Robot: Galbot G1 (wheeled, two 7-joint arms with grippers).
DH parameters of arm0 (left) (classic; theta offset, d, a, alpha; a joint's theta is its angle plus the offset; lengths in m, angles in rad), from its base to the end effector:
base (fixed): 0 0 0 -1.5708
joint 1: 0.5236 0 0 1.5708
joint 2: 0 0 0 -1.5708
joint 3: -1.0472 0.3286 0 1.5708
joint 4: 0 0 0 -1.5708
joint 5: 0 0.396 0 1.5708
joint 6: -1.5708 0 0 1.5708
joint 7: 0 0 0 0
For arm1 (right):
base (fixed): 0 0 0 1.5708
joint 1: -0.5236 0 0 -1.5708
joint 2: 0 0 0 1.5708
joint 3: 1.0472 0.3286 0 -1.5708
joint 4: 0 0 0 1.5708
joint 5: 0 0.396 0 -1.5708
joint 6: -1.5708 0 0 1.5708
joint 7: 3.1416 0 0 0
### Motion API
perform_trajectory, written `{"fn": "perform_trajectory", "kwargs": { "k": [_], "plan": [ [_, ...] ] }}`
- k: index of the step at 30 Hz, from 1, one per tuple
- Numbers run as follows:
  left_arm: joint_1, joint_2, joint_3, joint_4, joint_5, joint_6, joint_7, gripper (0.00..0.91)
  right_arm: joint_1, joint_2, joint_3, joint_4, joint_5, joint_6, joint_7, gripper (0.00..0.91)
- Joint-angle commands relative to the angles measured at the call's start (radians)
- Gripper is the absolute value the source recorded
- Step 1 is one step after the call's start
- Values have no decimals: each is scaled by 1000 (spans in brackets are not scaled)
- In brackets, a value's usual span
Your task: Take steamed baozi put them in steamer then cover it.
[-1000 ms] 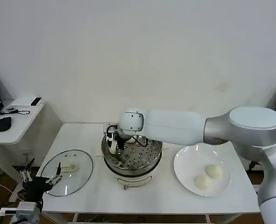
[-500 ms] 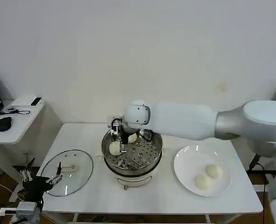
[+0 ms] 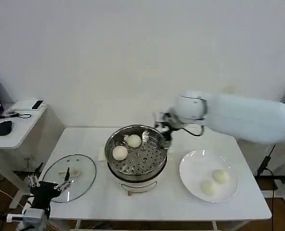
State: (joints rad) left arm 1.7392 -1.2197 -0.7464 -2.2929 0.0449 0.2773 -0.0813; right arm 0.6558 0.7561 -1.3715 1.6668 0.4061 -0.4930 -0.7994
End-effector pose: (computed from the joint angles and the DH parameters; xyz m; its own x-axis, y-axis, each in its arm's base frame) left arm 0.1975 0.0846 -0.2159 -0.9800 -0.1231 0.1563 -0.0394 0.8901 0.4541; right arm 0.4837 0.0449 -0.0624 -0.3356 -0.2547 0.9069 -0.9063 -0.1750 -0.3846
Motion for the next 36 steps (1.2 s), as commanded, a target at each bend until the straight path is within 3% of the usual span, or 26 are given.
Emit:
{"fn": "perform_trajectory", "kwargs": {
  "k": [1, 5, 9, 13, 16, 20, 36],
  "plan": [
    [0, 0, 34, 1, 16, 1, 2, 907, -50, -364, -14, 106, -250, 158, -102, 907],
    [-6, 0, 53, 3, 26, 5, 5, 907, -133, -455, -7, 119, -348, 224, -132, 907],
    [-9, -2, 57, 4, 28, 7, 5, 907, -269, -503, 54, 117, -398, 240, -131, 907],
    [1, -2, 57, 5, 29, 5, 5, 907, -535, -524, 291, 97, -447, 251, -122, 907],
    [6, 0, 54, 7, 31, 5, 5, 907, -675, -505, 386, 77, -473, 256, -117, 907],
    [12, -1, 51, 8, 34, 5, 5, 907, -738, -475, 437, 72, -466, 248, -114, 907],
    [17, -11, 31, 23, 37, 3, 5, 907, -779, -333, 471, -37, -457, 204, -93, 907]
  ]
}}
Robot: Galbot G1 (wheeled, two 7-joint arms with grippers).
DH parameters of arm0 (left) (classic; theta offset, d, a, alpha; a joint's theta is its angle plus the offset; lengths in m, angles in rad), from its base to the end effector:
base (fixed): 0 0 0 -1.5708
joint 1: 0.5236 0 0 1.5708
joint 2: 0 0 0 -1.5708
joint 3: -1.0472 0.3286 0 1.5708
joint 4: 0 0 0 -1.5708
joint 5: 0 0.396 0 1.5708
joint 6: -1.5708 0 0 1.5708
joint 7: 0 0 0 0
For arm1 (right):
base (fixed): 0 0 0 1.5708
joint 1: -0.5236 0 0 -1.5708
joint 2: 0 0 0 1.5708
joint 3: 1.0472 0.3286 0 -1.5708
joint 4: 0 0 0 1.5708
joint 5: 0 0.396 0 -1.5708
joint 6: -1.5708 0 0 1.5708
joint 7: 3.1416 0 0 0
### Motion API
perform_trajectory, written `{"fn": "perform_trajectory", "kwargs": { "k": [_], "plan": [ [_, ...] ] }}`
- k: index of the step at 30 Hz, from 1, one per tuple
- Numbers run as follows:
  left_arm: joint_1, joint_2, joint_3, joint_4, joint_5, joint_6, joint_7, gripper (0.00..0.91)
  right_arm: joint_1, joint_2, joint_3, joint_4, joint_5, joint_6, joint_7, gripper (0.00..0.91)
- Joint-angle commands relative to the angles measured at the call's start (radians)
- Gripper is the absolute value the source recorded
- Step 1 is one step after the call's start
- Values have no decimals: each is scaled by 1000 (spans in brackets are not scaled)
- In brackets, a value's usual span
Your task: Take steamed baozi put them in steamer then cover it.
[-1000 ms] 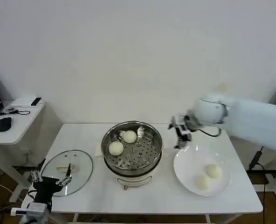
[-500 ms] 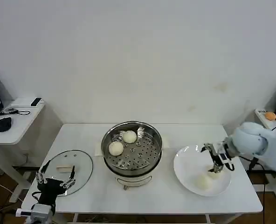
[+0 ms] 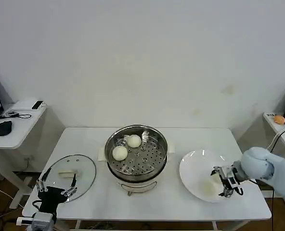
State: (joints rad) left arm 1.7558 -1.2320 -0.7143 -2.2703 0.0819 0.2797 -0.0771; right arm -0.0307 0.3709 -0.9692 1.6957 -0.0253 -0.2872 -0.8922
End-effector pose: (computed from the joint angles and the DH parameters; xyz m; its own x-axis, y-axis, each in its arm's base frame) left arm 0.1931 0.0786 -0.2319 -0.9720 -0.1170 0.2037 -0.0097 0.8864 0.4629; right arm 0.4126 -0.1183 -0.2194 -0.1959 -0.1339 0.9714 -0.9638 -0.1565 -0.2159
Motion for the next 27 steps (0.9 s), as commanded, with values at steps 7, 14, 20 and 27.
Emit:
{"fn": "perform_trajectory", "kwargs": {
  "k": [7, 14, 20, 27],
  "plan": [
    [-6, 2, -9, 14, -1, 0, 1, 907, -75, 84, 53, -96, -26, -24, -10, 907],
    [-9, -1, -9, 17, -2, 0, 1, 907, -71, 91, 40, -103, -24, -37, -22, 826],
    [-11, -2, -9, 17, -2, 0, 1, 907, -73, 102, 38, -116, -24, -45, -27, 756],
    [-10, -1, -12, 16, -2, 0, 0, 907, -67, 107, 39, -117, -15, -53, -36, 645]
  ]
}}
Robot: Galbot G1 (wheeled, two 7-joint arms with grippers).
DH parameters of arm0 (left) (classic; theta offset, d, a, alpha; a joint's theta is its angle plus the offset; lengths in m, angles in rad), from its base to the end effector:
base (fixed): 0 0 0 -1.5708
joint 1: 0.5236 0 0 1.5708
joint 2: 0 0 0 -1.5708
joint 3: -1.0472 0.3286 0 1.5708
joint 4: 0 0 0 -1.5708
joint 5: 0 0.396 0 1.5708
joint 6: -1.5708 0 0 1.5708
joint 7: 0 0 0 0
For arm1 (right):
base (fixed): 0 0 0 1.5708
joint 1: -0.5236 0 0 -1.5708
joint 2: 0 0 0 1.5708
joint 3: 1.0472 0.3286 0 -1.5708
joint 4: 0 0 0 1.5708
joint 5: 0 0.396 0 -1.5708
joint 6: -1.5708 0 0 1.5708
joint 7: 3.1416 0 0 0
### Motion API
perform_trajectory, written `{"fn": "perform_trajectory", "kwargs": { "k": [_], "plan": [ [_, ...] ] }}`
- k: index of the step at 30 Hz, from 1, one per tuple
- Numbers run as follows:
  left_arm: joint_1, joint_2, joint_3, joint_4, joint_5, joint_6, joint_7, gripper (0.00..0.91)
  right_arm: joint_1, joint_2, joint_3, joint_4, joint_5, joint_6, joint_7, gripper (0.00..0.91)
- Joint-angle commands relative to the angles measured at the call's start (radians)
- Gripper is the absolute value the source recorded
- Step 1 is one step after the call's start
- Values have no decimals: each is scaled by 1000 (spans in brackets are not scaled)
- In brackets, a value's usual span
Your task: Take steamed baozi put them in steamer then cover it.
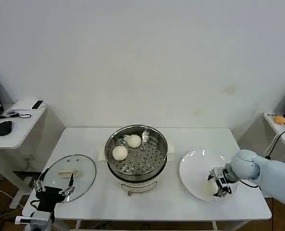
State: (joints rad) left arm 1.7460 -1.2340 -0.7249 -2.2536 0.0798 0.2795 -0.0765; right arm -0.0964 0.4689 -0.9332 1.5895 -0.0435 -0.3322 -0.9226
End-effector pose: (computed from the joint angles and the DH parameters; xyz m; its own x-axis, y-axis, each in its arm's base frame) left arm 0.1957 0.0840 -0.2350 -0.9697 -0.1319 0.2055 -0.0215 0.8844 0.4662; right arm 0.4299 -0.1088 -0.2516 -0.1442 -0.1018 0.9843 -0.9814 -0.1130 -0.1554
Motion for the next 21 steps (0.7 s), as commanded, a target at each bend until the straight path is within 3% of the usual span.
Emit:
{"fn": "perform_trajectory", "kwargs": {
  "k": [1, 9, 21],
  "plan": [
    [0, 2, -2, -1, -1, 1, 0, 907, 2, 8, 3, -10, 5, -9, -10, 635],
    [-1, 1, -3, -3, -3, 0, -1, 907, 82, -1, -15, -9, 15, 5, -51, 625],
    [5, 14, 1, -15, -3, 0, 0, 907, 352, 45, 13, -8, 126, -13, -38, 635]
  ]
}}
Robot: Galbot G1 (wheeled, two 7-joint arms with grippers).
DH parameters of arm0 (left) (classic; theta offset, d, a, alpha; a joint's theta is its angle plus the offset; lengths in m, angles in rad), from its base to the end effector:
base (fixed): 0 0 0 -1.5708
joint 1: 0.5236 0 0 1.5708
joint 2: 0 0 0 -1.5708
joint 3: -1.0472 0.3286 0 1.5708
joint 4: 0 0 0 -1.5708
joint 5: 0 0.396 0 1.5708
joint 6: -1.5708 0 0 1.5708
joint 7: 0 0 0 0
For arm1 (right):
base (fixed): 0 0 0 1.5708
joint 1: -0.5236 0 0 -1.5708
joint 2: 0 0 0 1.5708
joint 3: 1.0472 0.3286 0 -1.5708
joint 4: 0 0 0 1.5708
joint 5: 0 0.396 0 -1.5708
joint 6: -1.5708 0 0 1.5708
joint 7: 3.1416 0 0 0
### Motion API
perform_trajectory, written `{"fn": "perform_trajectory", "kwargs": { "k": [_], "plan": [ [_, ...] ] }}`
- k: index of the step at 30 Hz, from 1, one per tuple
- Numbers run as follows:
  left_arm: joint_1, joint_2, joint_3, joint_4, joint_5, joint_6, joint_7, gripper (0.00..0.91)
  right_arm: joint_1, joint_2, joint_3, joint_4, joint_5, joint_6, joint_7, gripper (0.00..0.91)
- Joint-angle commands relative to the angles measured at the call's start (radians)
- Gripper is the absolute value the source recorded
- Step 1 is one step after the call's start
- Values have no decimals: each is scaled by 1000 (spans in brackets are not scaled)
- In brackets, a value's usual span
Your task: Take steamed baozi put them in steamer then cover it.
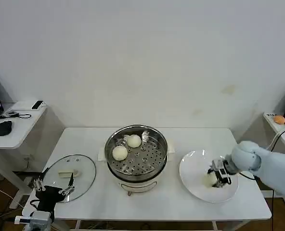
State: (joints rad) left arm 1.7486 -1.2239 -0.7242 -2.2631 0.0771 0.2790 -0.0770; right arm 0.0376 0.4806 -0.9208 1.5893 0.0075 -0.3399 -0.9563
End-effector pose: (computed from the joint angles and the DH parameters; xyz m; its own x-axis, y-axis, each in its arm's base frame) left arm 0.1955 0.0829 -0.2315 -0.9724 -0.1226 0.1987 -0.0152 0.8827 0.4698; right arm 0.4626 -0.1033 -0.1879 -0.2312 -0.1425 0.9624 -0.9654 -0.0894 -0.2451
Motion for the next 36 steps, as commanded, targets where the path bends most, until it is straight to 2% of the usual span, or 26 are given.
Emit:
{"fn": "perform_trajectory", "kwargs": {
  "k": [1, 9, 15, 20, 23, 30, 36],
  "plan": [
    [2, 4, -1, -6, 0, 1, 1, 907, 247, 47, -13, -12, 86, -6, -5, 635],
    [7, 4, -8, -23, -2, 1, 1, 907, 534, 193, -159, -16, 171, -24, -2, 635],
    [19, -2, -21, -33, -3, 0, -1, 907, 605, 327, -237, -2, 194, -27, 8, 635],
    [35, -9, -34, -46, -3, 0, -1, 907, 599, 418, -256, 12, 203, -16, 17, 635],
    [40, -15, -45, -50, -3, 0, 0, 907, 576, 462, -251, 7, 210, 18, 14, 635],
    [55, -24, -74, -53, -6, 1, 0, 907, 488, 569, -256, -53, 139, 103, -27, 645],
    [64, -33, -90, -51, -8, -1, 1, 907, 436, 633, -274, -93, 104, 161, -30, 645]
  ]
}}
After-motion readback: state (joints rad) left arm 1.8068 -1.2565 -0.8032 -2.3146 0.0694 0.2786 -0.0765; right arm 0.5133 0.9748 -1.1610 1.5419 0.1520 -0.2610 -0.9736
